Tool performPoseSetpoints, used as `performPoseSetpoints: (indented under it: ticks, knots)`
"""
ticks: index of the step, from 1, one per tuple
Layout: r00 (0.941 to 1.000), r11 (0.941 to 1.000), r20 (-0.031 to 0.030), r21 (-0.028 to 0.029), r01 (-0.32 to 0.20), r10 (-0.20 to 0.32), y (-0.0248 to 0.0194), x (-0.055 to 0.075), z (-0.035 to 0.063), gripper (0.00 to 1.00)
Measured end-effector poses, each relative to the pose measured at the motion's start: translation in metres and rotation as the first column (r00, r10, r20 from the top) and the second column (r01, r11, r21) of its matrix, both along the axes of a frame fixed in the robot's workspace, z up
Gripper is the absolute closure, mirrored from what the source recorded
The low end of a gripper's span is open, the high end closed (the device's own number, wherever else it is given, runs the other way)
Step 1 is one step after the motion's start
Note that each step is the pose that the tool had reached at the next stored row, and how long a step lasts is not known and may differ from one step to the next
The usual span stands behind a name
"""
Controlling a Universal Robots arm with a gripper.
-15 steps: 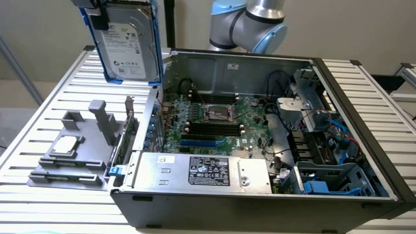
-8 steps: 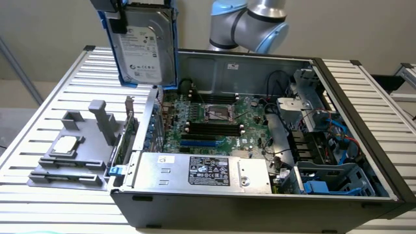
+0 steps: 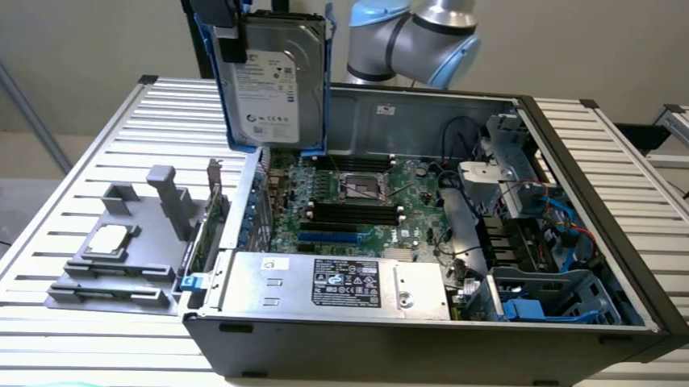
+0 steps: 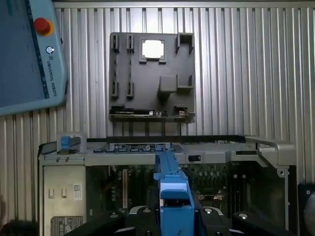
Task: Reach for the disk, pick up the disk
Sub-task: 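Pick up the disk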
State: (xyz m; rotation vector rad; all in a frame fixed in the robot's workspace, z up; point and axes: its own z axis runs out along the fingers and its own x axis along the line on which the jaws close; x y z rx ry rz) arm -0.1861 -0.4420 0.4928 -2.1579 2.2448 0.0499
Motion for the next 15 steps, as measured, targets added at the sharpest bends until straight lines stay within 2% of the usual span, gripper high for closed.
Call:
performPoseSetpoints:
  ticks: [15]
  knots:
    - [1.0000,1.0000,-0.0002,0.0012,0.000,0.000,-0.0262,0.068,0.0032,0.67]
